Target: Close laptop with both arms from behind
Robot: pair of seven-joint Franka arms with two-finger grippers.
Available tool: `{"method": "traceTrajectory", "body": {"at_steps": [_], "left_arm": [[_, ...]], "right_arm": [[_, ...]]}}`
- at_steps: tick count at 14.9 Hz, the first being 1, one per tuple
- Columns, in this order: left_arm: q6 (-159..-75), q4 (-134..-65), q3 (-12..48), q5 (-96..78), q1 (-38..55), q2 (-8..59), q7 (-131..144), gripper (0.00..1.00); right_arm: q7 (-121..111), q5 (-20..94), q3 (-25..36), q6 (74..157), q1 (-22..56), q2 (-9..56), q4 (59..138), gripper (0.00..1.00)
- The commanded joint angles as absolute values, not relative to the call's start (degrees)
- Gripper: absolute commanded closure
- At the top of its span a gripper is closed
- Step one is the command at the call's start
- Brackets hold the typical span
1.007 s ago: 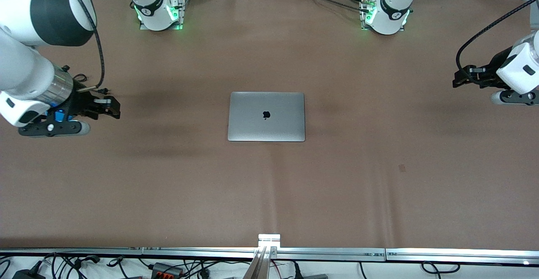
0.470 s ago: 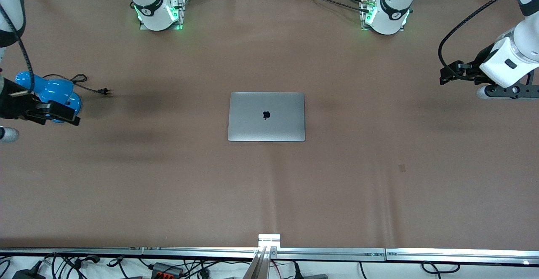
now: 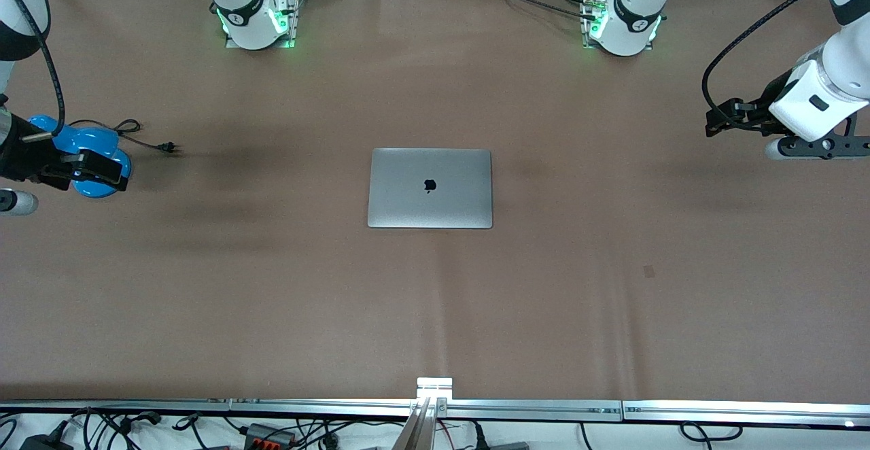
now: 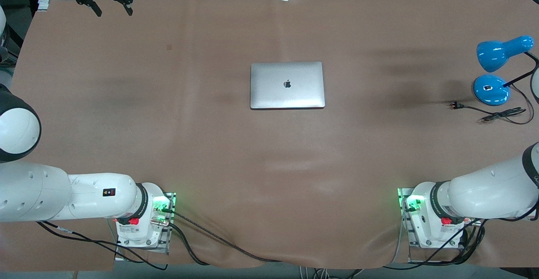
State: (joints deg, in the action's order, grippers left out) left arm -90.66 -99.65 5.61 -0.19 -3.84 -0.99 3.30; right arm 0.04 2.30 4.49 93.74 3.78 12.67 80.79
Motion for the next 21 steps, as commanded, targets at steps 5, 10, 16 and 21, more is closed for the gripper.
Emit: {"method": "traceTrajectory", "body": {"at_steps": [5, 10, 16, 21], "left_arm": [[-89.56, -99.32, 5.36, 1.23, -3.43, -1.58, 3.96, 0.0], [-89.12, -99.32, 5.36, 0.88, -3.43, -1.58, 3.96, 0.0], [-89.12, -99.32, 5.27, 0.79, -3.52, -1.58, 3.96, 0.0], [-89.12, -99.32, 5.27, 0.7, -3.52, -1.58, 3.96, 0.0]], "right_arm": [[-1.32, 0.53, 3.87, 101.61, 2.64, -2.9, 102.22, 0.0], [-1.14, -1.32, 3.43, 101.51, 2.99, -2.73, 100.64, 0.0], [-1.23, -0.62, 3.43, 101.34, 2.99, -2.64, 99.67, 0.0], [-1.14, -0.62, 3.78, 98.53, 2.55, -2.55, 98.62, 0.0]]}}
